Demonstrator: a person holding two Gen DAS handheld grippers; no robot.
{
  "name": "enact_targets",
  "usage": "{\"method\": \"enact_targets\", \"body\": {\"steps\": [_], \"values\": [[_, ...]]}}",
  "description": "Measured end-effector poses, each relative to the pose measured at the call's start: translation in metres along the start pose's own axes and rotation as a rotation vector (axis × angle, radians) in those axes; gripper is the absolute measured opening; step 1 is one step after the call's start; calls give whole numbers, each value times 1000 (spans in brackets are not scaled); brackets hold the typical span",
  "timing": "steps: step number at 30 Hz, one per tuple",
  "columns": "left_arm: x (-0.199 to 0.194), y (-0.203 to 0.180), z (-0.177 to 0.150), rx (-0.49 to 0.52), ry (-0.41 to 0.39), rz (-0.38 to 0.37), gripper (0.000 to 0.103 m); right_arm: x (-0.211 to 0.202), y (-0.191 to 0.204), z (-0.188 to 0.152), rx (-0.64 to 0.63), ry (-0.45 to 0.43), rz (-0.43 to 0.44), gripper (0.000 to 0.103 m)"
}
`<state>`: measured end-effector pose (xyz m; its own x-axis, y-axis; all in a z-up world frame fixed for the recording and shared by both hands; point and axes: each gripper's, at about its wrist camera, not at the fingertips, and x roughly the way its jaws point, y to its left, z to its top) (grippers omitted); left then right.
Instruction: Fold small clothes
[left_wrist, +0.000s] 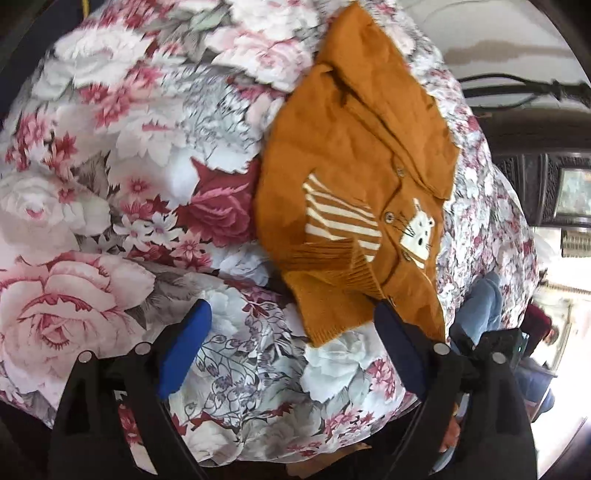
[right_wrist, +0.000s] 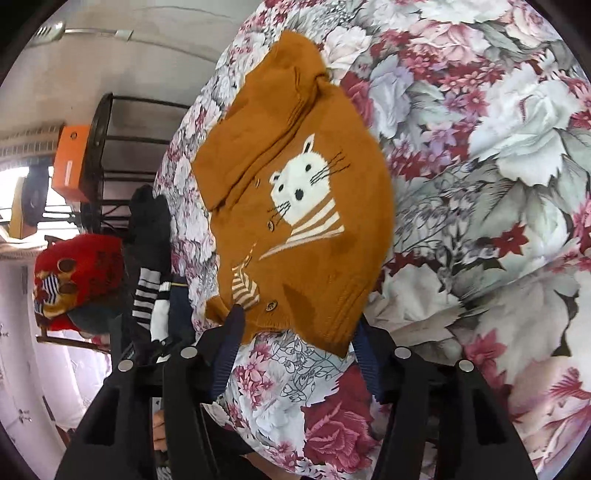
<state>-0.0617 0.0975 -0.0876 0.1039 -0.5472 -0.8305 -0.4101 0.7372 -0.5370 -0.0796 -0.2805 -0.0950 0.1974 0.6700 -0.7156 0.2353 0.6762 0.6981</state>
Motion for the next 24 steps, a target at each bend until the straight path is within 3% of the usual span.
{"method": "enact_targets", "body": {"steps": [4, 6, 7, 8, 9, 10, 12, 16, 18, 20, 21, 23, 24], "values": [[13, -9, 6, 21, 11, 31, 87, 17, 5, 2, -21, 27, -43, 58], [23, -21, 6, 71, 24, 62, 86, 37, 15, -1, -91, 67, -128, 58], [28, -25, 6, 88, 22, 87, 78, 41, 19, -3, -121, 64, -154, 57], [33, -28, 6, 108, 21, 116, 54, 44, 23, -5, -149, 53, -171, 51], [39, -30, 7, 124, 31, 136, 36, 43, 25, -6, -158, 30, -166, 18], [43, -29, 8, 119, 50, 129, 2, 39, 26, -6, -154, 22, -147, 7], [35, -20, 6, 75, 48, 57, 2, 15, 28, -6, -150, -47, -90, 7], [-9, -19, -11, 120, -23, -8, 1, -26, 18, -10, -116, -98, -2, 6], [-13, -14, -16, 124, -25, 15, 2, -20, 3, -16, -92, -43, -60, 6], [4, 2, -19, 63, 49, 29, 2, 8, -20, -19, -15, 83, -122, 2], [11, 8, -19, 35, 78, 29, 2, 10, -24, -18, 6, 93, -113, 2], [5, 5, -19, 39, 56, 30, 6, 0, -25, -13, 33, 67, -71, 9], [-5, 1, -19, 56, 10, 45, 9, -8, -22, -11, 22, 36, -83, 21]]}}
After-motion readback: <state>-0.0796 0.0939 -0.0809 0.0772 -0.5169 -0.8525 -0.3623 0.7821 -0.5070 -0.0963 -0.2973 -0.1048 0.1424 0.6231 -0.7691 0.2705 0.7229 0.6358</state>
